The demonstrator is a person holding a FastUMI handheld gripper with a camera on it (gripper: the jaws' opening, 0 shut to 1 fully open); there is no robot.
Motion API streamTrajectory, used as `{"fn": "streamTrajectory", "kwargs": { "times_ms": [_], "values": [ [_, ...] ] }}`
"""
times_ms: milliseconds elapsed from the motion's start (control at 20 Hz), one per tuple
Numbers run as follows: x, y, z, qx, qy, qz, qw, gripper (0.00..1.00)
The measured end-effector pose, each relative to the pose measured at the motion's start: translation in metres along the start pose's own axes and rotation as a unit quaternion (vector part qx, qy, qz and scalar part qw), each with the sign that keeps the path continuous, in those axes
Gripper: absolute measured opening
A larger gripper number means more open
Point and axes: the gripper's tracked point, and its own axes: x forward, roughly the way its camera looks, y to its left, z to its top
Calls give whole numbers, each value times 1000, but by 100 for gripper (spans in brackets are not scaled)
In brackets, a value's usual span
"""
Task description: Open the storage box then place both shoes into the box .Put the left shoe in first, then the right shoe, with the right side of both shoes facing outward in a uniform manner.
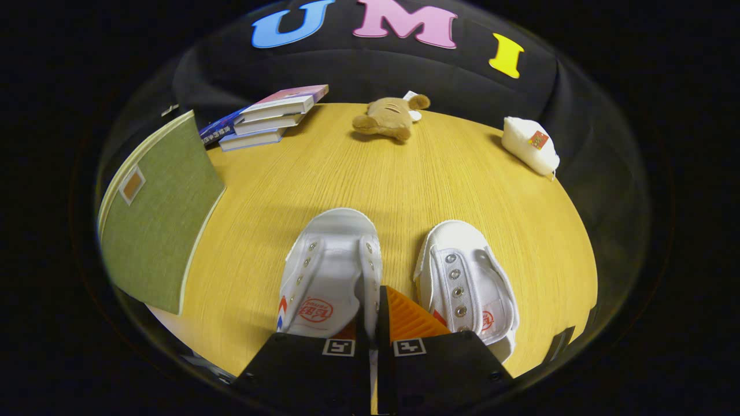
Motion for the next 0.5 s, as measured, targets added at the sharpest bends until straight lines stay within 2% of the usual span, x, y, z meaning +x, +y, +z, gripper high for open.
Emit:
{"fn": "streamTrajectory", "kwargs": {
  "times_ms": [350, 500],
  "values": [
    [-32, 16, 21, 39, -17, 45, 998, 7],
    [-62, 26, 51, 54, -32, 59, 996, 7]
  ]
}}
